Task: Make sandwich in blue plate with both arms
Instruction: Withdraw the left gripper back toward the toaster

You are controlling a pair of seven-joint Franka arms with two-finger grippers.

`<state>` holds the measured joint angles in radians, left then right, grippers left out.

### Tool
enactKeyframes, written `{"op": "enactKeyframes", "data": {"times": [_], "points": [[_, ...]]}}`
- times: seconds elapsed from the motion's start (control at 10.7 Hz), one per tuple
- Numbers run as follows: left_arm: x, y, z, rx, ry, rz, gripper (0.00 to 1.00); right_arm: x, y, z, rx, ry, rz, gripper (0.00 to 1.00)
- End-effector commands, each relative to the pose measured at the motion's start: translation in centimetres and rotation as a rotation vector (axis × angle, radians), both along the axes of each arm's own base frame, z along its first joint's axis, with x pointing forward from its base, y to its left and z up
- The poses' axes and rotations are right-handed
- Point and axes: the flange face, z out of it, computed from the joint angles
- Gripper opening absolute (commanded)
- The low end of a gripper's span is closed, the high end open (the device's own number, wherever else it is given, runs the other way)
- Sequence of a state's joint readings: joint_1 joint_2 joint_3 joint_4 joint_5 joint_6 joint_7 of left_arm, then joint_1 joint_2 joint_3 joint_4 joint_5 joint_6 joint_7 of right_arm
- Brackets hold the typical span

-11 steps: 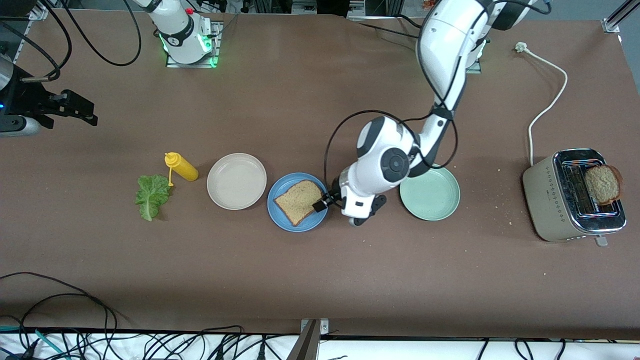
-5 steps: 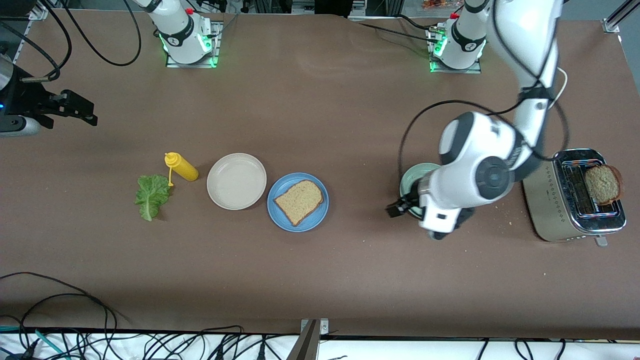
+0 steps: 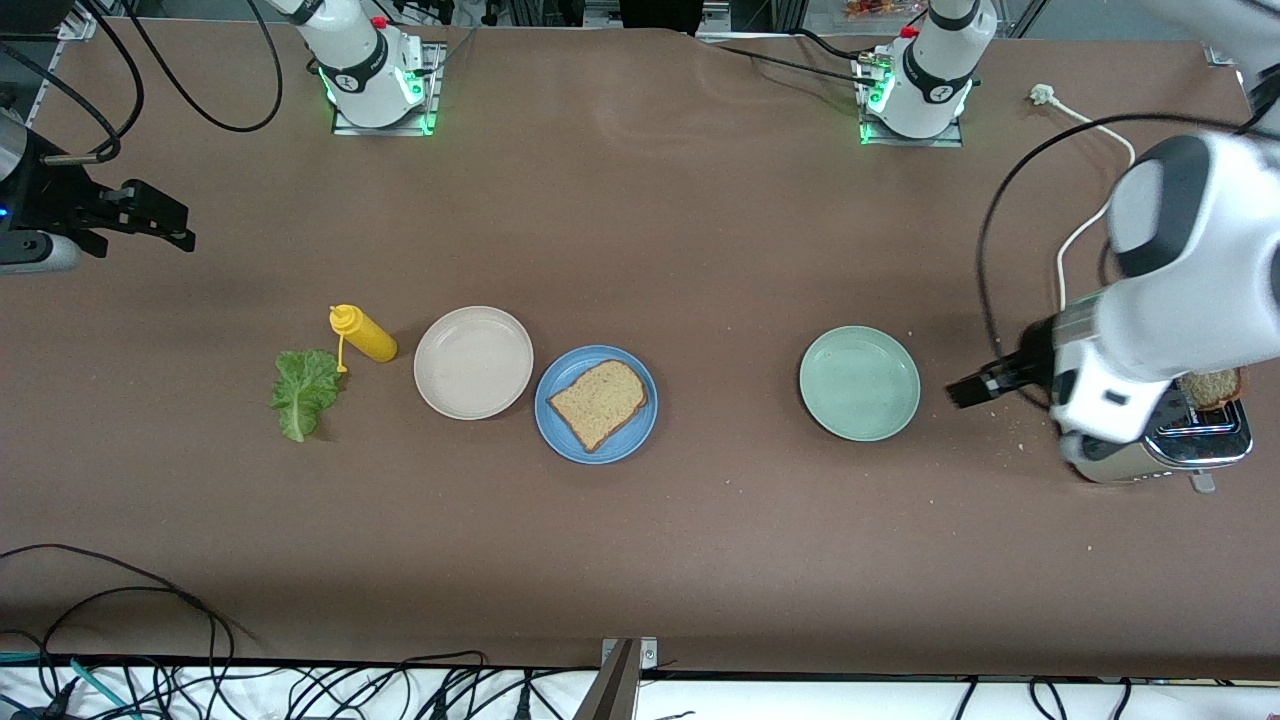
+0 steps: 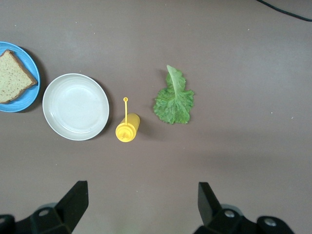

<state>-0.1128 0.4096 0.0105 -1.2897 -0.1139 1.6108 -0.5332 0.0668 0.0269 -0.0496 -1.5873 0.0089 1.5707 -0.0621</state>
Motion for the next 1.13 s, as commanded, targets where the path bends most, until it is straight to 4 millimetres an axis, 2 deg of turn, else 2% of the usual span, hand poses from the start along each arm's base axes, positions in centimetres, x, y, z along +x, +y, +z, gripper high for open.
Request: {"op": "enactKeyframes", "data": {"times": [0.0, 0.09, 0.19, 0.66, 0.84, 1.03], "points": [[-2.3, 5.1, 5.0, 0.075, -0.046, -0.197, 1.00, -0.2, 0.0, 0.3, 0.016, -0.006, -0.012, 1.00], [-2.5, 6.6, 5.3, 0.073, -0.050, -0.249, 1.00, -0.2, 0.0, 0.3, 0.016, -0.006, -0.011, 1.00], [-2.5, 7.0, 5.1, 0.069, -0.048, -0.280, 1.00, -0.2, 0.0, 0.3, 0.016, -0.006, -0.012, 1.00], [-2.5, 6.7, 4.9, 0.066, -0.040, -0.277, 1.00, 0.3, -0.6, -0.5, 0.010, -0.003, -0.022, 1.00], [-2.6, 6.9, 5.4, 0.069, -0.043, -0.274, 1.00, 0.7, -2.1, -1.2, 0.012, 0.007, -0.048, 1.00], [-2.6, 6.9, 5.1, 0.068, -0.037, -0.277, 1.00, 0.7, -2.0, -1.2, 0.012, 0.006, -0.047, 1.00]]}}
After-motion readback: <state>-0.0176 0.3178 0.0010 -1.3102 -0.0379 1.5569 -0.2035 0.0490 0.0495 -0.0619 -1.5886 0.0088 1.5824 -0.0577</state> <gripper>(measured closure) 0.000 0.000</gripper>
